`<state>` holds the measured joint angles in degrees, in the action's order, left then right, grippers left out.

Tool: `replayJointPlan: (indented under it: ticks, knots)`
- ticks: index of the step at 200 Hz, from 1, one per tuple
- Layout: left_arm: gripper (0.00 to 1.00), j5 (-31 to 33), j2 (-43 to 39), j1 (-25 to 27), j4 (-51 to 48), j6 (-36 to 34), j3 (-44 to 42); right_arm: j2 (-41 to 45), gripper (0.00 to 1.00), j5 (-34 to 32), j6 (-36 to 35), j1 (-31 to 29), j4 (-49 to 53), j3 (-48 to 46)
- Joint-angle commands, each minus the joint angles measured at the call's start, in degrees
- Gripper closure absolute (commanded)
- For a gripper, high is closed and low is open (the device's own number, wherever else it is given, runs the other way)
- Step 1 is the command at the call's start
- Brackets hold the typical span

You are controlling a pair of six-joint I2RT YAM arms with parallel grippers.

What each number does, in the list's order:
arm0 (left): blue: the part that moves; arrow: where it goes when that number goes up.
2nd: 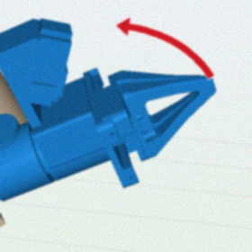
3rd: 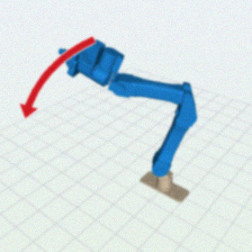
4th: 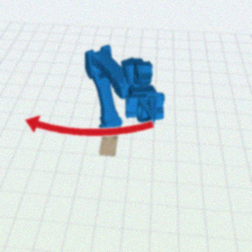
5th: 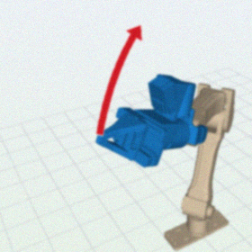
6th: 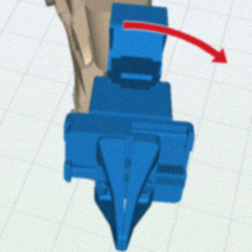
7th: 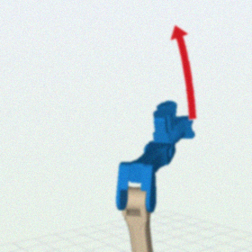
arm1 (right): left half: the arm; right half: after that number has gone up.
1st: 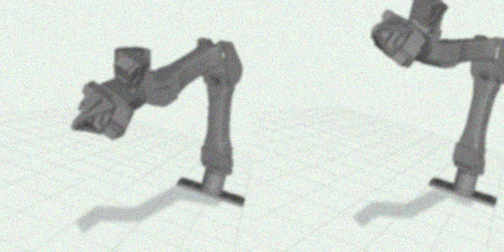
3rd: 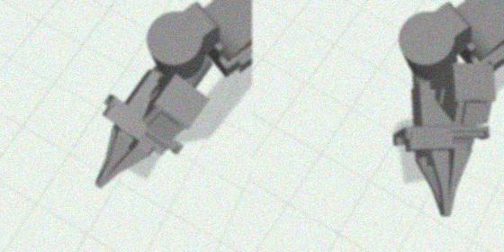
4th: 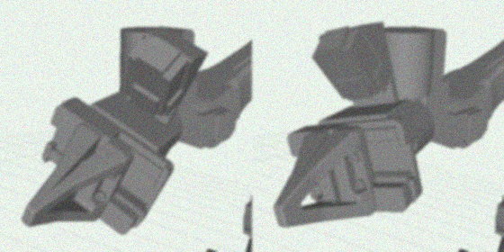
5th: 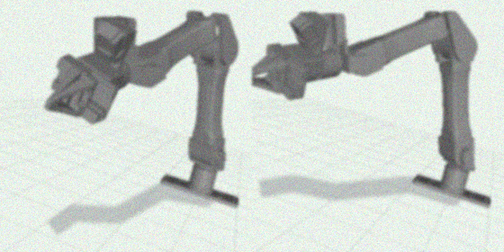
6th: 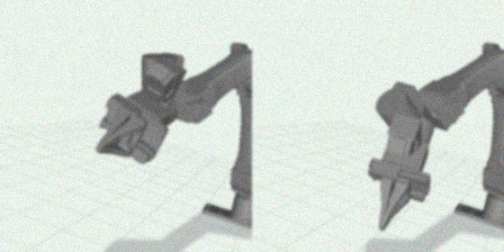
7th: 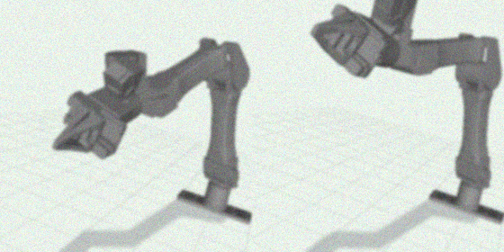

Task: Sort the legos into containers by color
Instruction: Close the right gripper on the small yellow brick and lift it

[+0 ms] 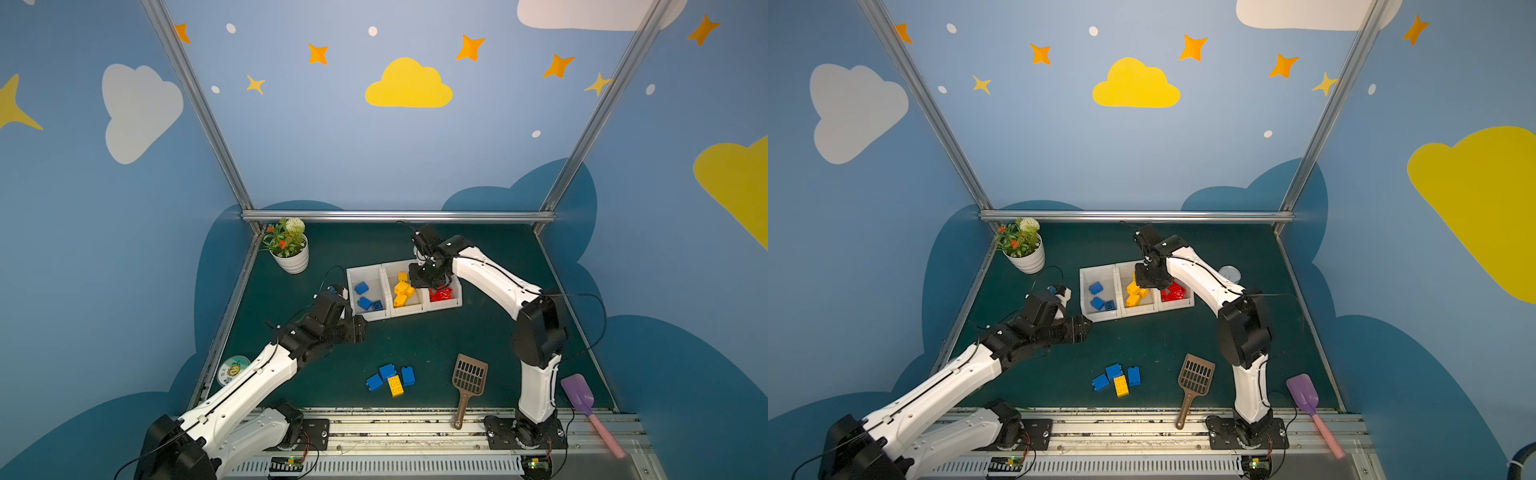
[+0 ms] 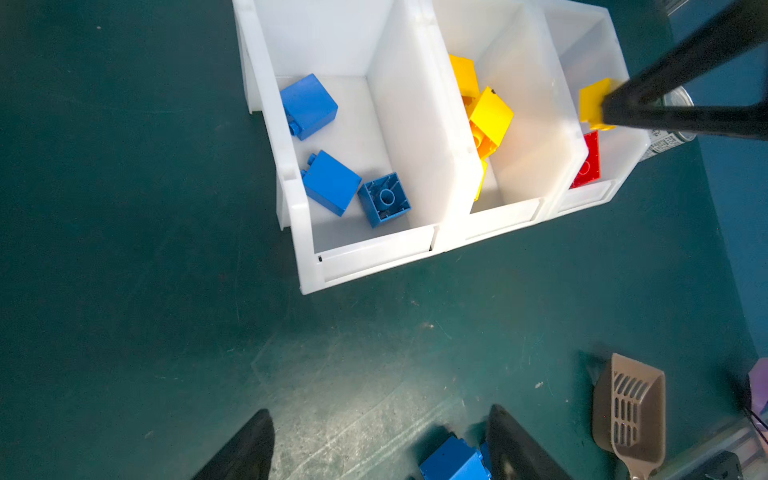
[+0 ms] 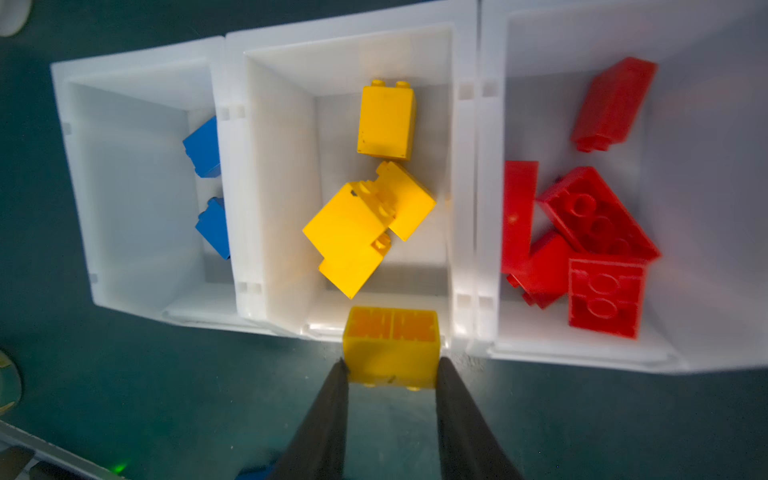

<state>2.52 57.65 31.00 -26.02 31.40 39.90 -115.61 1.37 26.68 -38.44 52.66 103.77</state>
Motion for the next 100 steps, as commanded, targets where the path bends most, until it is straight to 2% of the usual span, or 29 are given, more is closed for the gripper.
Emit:
replayJointPlan:
  ticks: [1, 15, 36, 100]
  knots:
    - [0.19, -1.1, -0.7, -0.2, 0.5, 0.4, -1.3, -2.1, 0.51, 1.4, -0.3, -0.7, 3.5, 3.2]
    - [0.2, -1.4, -0.8, -0.2, 0.7, 0.5, -1.6, -2.2, 0.44, 1.2, -0.2, -1.0, 3.3, 3.2]
    - [0.19, -1.6, -0.8, -0.2, 0.8, 0.4, -1.9, -1.3, 0.38, 0.6, -0.2, -1.0, 3.5, 3.2]
    - [0.19, -3.2, -0.2, 0.0, 1.0, -0.3, -1.6, 3.8, 0.37, 0.1, -0.4, -1.0, 4.0, 1.5]
